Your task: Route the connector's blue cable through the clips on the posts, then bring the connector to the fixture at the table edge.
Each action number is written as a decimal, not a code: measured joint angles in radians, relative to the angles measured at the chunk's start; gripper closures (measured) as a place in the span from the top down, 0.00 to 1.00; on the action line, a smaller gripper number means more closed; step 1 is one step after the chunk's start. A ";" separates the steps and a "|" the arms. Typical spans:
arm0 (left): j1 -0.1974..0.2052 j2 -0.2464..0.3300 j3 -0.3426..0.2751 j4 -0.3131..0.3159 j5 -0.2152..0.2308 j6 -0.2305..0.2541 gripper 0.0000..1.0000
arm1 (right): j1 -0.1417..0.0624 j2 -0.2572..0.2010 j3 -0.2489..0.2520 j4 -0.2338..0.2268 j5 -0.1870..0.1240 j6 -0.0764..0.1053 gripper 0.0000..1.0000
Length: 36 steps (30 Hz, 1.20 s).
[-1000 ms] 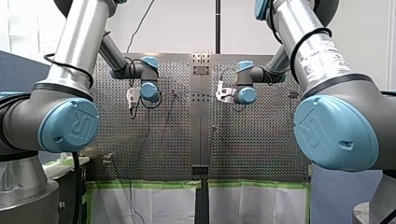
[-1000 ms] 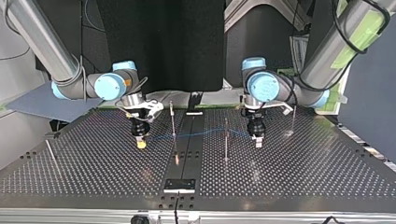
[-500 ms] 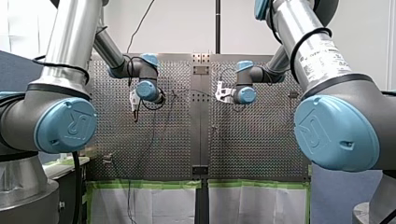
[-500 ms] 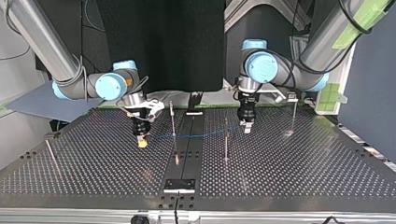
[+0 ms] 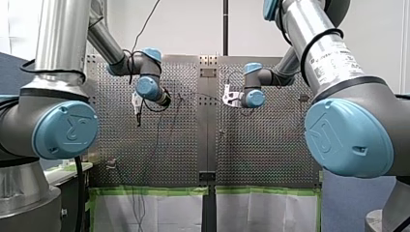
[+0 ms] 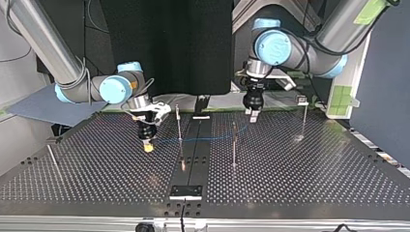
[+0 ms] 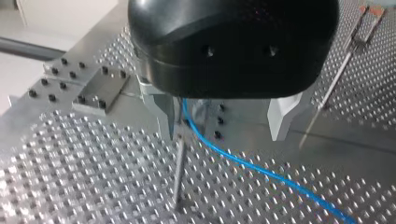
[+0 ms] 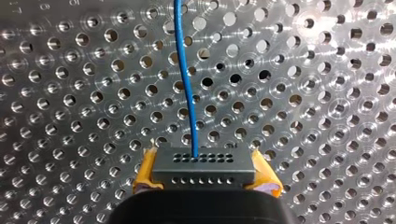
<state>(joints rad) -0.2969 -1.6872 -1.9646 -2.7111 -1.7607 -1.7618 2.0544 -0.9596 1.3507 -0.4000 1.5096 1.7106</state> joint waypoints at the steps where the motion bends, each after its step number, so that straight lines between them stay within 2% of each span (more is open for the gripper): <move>1: -0.003 0.010 -0.002 0.001 0.006 0.002 1.00 | 0.000 0.000 0.000 0.000 0.000 0.000 0.00; 7: -0.015 0.043 -0.004 0.011 0.023 0.018 1.00 | 0.001 0.000 0.000 0.003 0.000 0.000 0.00; 12: -0.021 0.046 -0.004 0.029 0.034 0.036 1.00 | 0.002 0.000 0.000 0.004 0.000 0.000 0.00; 18: -0.027 0.046 -0.004 0.035 0.056 0.033 1.00 | 0.003 0.000 0.000 0.006 0.000 0.000 0.00; 36: -0.039 0.046 -0.004 0.026 0.051 0.032 1.00 | 0.003 0.000 0.000 0.016 0.000 0.004 0.00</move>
<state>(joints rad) -0.3359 -1.6409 -1.9684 -2.6852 -1.7100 -1.7295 2.0573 -0.9596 1.3509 -0.3836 1.5096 1.7149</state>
